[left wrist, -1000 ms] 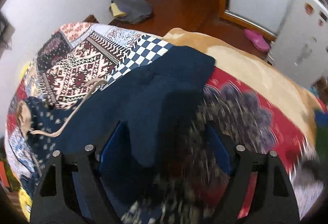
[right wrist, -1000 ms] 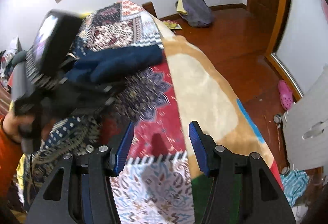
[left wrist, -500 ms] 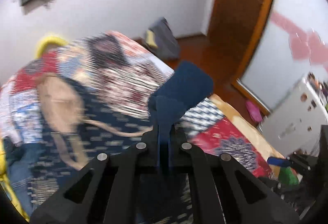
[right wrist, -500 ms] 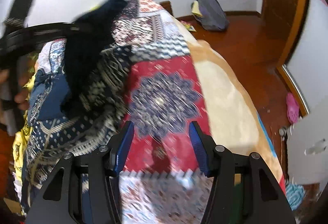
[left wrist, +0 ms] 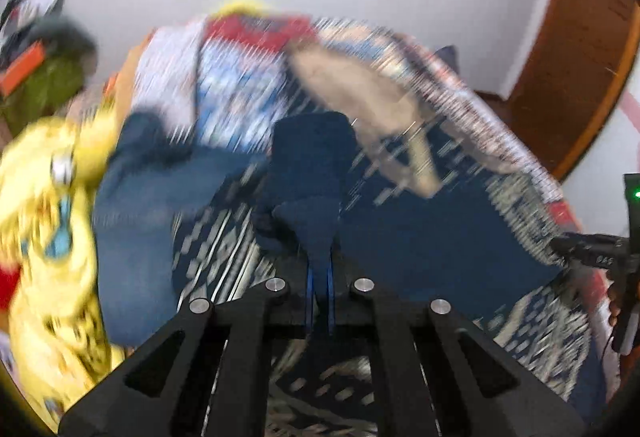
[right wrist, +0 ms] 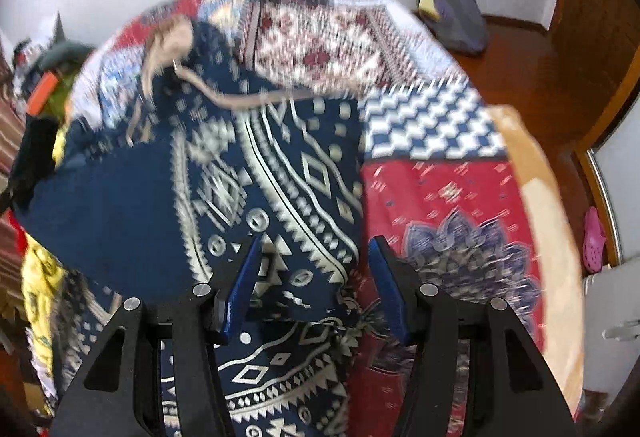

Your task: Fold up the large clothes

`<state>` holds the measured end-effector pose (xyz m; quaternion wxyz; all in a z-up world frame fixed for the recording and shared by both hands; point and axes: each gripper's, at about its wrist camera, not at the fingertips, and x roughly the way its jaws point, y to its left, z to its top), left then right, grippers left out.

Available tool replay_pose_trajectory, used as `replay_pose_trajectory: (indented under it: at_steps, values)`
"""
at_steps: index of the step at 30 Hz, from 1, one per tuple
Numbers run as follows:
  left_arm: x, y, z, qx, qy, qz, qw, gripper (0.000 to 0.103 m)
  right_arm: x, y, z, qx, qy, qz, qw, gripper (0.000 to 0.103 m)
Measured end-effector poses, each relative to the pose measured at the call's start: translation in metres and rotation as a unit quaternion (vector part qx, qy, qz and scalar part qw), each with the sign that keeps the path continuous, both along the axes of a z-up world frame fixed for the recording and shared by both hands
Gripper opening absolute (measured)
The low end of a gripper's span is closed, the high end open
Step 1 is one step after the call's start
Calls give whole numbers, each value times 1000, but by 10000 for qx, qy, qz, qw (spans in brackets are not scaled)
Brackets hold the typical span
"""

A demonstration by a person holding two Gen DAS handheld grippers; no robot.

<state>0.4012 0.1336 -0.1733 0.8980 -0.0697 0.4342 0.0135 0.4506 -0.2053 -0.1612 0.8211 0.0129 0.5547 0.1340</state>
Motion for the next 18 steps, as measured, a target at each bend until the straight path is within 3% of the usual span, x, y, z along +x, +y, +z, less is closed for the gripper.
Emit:
replay_pose_trajectory:
  at_steps: [3,7,10,13,15,16,17,18]
  values:
    - [-11,19,-33,-259,345,213,9988,4,-9,6,-8,-111,-86,21,9999,53]
    - [-22,40,-60,-681,708,386,9944,14,-13,4,-7,-159,15,-81,9998,56]
    - [-33,47,-61,-583,751,504,9942,34,-17,3,-8,-243,50,-126,9996,59]
    - [-46,57,-57,-680,850,317,9935,39,-11,5,-7,-324,97,-220,9992,64]
    - [-51,61,-56,-600,970,186,9933,42,-9,6,-7,-312,171,-245,9991,64]
    - [-54,62,-54,-487,1026,143,9934,51,-9,5,-7,-309,234,-250,9989,64]
    - [-59,63,-51,-246,1080,163,9937,59,-9,5,-6,-312,289,-249,9988,64]
    - [-63,65,-47,33,1076,178,9940,59,-9,4,-5,-321,361,-240,9985,64]
